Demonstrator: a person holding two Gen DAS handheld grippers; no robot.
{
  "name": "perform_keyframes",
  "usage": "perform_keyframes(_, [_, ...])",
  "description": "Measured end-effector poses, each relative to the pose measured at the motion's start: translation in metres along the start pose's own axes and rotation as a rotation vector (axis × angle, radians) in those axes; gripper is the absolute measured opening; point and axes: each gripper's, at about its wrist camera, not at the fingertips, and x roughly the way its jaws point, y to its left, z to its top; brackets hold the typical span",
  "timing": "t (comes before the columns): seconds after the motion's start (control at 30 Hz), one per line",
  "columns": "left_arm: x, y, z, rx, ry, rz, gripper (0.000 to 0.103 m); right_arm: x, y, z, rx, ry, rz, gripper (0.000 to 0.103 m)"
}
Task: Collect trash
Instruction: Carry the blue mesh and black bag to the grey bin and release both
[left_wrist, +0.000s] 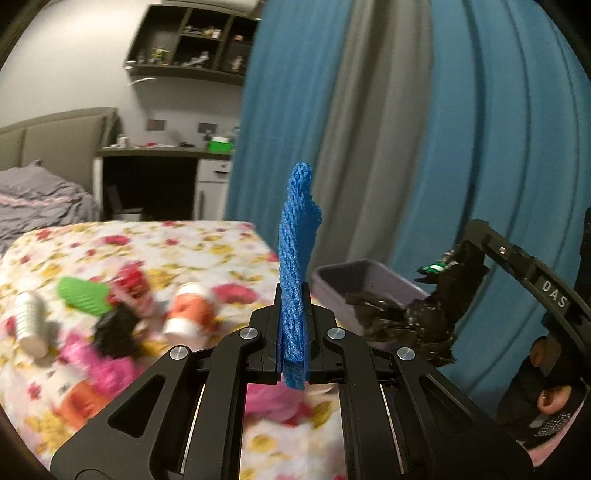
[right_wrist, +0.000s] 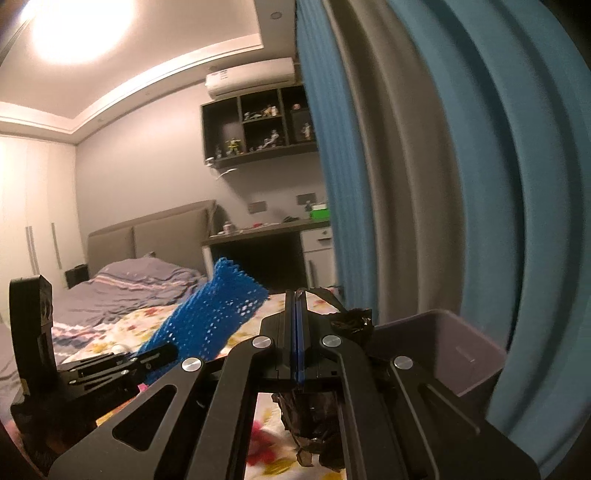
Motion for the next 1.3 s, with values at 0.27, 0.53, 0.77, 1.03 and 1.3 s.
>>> perform_keyframes(0.27, [0.079,-0.048,0.024,0.024,0.036,-0.111,0.006,0.021,-0.053,0.019,-0.001,-0.035,-0.131,0.001])
perform_keyframes(0.53, [0.155,-0.084,0.018,0.022,0.133,-0.162,0.006,0.053,-0.084,0.013,0.002,0.0,-0.188,0.001])
perform_keyframes(0.77, [0.191,-0.094,0.006,0.022,0.207,-0.173,0.006,0.077,-0.108,0.004,0.035,0.057,-0.202,0.001])
perform_keyframes(1.03, [0.215,-0.099,-0.004,0.005,0.275,-0.203,0.007,0.096,-0.123,-0.01,0.079,0.123,-0.199,0.001])
perform_keyframes(1.3, [0.228,-0.095,-0.009,-0.064,0.322,-0.251,0.023,0.108,-0.132,-0.013,0.101,0.155,-0.196,0.001])
